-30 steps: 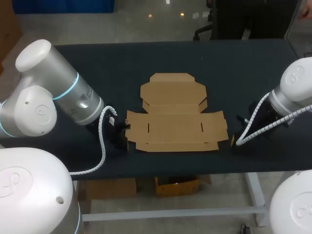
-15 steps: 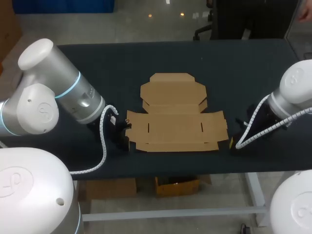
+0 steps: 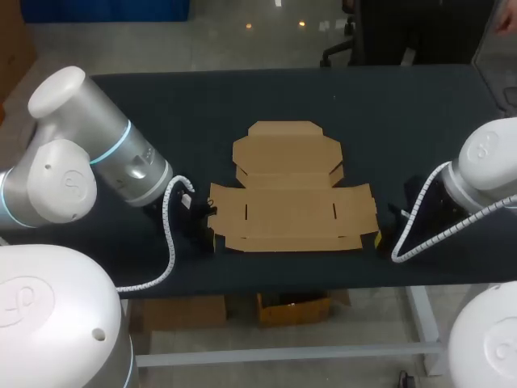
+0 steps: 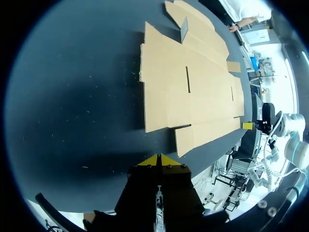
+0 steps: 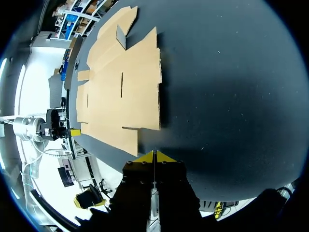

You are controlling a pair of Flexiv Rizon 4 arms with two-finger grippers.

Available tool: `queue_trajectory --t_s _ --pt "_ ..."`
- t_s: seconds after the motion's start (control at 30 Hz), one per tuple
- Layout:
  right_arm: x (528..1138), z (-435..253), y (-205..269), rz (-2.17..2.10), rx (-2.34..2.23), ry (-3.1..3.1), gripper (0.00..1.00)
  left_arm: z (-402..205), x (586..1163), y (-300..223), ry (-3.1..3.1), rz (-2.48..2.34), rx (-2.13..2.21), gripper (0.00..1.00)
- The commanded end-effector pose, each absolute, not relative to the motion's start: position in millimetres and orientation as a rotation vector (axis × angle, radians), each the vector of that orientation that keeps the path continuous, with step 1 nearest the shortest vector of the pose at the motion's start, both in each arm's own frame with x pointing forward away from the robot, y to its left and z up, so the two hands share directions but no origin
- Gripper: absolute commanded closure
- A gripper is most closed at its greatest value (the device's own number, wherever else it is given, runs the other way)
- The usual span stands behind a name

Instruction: Assemble the packaging by folding the flat box into shape, placing the metal phone stand inside, and closing the box properly

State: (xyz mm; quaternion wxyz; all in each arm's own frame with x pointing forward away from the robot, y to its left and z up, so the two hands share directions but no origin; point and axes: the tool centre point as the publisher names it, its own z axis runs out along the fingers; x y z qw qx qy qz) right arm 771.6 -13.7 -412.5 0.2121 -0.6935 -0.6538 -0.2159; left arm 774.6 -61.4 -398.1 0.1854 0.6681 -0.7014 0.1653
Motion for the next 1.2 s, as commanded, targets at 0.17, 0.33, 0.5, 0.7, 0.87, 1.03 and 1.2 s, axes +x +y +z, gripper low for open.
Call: queue_trajectory --t_s 0.17,0.33,0.5,0.7,0.87,1.03,1.2 --pt "774.8 -415.0 -12.2 -0.616 -1.909 -1.826 1.00 -401.7 778.8 -61.2 -1.971 0.461 1.871 1.00" --pt "777.4 -416.6 -10.9 -0.629 -1.906 -1.837 1.00 -405.8 777.8 -62.7 -1.947 0.472 1.840 1.00" --pt "778.7 -416.4 -7.3 -0.639 -1.900 -1.849 1.00 -408.6 777.3 -67.5 -1.946 0.472 1.820 1.00" --pt "780.1 -419.1 -6.0 -0.644 -1.895 -1.850 1.00 -412.3 777.6 -69.9 -1.932 0.481 1.809 1.00" --pt "780.4 -420.1 -4.5 -0.646 -1.889 -1.853 1.00 -413.6 777.2 -74.2 -1.942 0.481 1.803 1.00" --pt "780.2 -419.9 -3.1 -0.645 -1.888 -1.853 1.00 -413.6 776.8 -76.0 -1.954 0.471 1.805 1.00" --pt "778.5 -421.8 -0.3 -0.646 -1.887 -1.853 1.00 -415.2 778.2 -77.1 -1.951 0.473 1.798 1.00"
